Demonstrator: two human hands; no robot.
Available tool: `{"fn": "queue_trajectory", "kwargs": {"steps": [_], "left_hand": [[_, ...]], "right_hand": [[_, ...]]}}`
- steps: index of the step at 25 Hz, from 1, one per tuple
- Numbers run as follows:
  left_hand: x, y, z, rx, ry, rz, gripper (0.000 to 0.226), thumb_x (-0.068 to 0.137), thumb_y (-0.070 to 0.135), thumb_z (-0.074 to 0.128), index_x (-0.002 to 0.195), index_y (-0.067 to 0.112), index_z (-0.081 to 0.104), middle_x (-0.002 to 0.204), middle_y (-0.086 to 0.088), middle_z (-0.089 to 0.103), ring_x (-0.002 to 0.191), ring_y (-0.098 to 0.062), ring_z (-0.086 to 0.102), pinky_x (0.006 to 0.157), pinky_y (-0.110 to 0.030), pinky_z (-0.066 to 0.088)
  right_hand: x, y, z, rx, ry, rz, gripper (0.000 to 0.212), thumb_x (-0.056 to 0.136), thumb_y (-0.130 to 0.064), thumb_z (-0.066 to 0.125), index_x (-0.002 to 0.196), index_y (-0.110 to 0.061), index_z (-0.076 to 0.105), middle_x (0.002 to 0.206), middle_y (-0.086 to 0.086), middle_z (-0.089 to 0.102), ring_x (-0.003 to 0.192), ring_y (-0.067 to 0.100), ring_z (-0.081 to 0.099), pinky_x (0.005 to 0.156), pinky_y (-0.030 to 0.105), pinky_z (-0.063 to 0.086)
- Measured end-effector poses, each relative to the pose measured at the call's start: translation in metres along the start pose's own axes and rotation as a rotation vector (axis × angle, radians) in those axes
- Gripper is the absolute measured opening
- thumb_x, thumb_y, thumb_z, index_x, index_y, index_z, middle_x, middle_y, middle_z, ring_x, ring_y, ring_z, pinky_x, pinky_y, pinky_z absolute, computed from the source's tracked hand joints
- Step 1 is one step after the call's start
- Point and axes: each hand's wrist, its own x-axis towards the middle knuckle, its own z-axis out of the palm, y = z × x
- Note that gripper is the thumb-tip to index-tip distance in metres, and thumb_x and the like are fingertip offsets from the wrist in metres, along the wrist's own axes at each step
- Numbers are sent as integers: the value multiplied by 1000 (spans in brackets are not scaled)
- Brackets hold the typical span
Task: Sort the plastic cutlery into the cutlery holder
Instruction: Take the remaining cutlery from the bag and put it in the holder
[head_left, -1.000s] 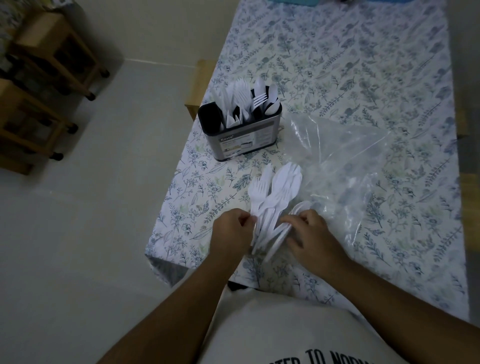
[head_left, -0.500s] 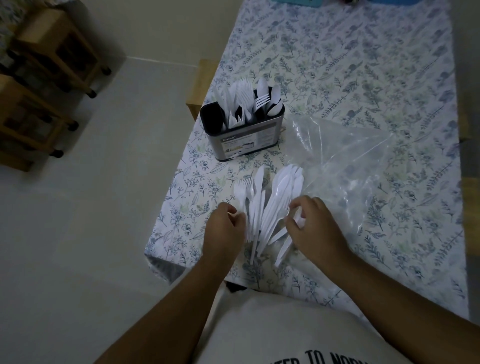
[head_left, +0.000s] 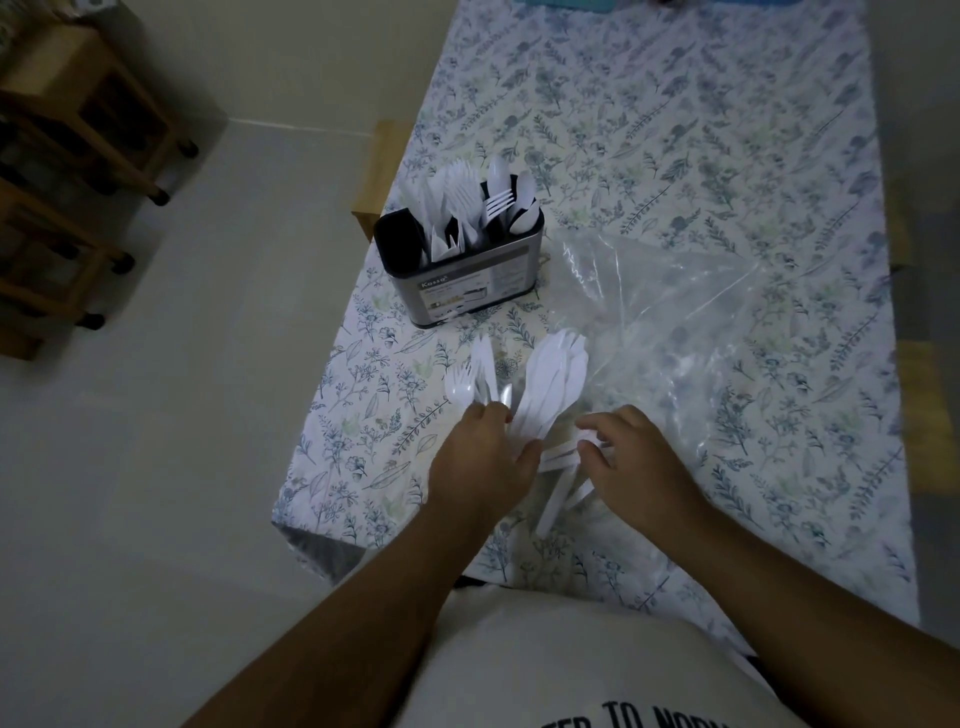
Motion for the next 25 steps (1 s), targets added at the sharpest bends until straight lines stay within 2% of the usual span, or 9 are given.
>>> {"fn": "queue_trajectory", "kwargs": {"steps": [3,7,10,12,15,19,21,23,25], "left_hand": [[22,12,1,74,-75,-29,53,85,56,64,115,13,61,101,-2,65,90,-20,68,75,-34,58],[39,25,4,93,-157,-57,50,79,56,73,99,11,64,79,4,57,72,-16,57,60,-24,44],[42,25,9,45,-190,-57,45,77,54,75,71,12,60,60,3,52,51,-14,53,46,-19,37],[41,24,7,-19,-226,-71,43,77,41,77,56,14,50,50,3,45,39,-8,41,40,-16,30],[39,24,-1,-130,-244,-93,45,78,21,79,50,16,44,45,5,39,27,-3,36,33,-8,24],[45,21,-13,-225,-195,-143,42,77,20,80,51,13,47,44,6,37,31,-2,29,38,-13,29],[48,22,-20,-307,-161,-119,38,76,21,80,52,12,52,43,5,35,37,-8,27,39,-15,29],[45,30,-29,-388,-172,-83,41,77,24,82,50,12,52,42,5,36,38,-10,29,39,-16,28],[34,40,-37,-370,-222,-27,41,77,24,82,49,17,52,41,9,41,35,-5,33,40,-13,29]], "right_hand": [[-3,0,2,43,-43,-47,27,95,-12,61,120,-14,70,112,5,58,98,20,62,86,37,57],[-6,6,6,95,-84,-41,30,94,-7,62,122,-11,71,113,3,56,101,19,62,90,37,57],[-5,7,3,153,-77,38,31,93,-5,61,121,-14,71,114,2,57,102,15,61,92,32,55],[-4,6,2,187,-57,89,29,93,-4,61,119,-15,71,109,2,58,96,12,60,90,27,53],[-1,4,0,245,-65,170,28,94,-8,61,119,-17,71,103,1,59,89,8,59,79,18,47],[1,-6,-8,360,-32,276,26,96,-21,63,121,-25,68,102,1,62,83,10,60,70,21,45],[3,-20,-13,521,-39,333,34,96,-35,65,129,-27,63,109,-2,65,94,9,63,77,24,50],[9,-37,-15,844,-168,417,54,90,-51,67,136,-24,58,118,-2,69,107,13,67,92,33,54],[16,-50,-13,1160,-294,525,50,91,-50,66,125,-12,66,110,4,75,100,19,72,85,38,57]]}}
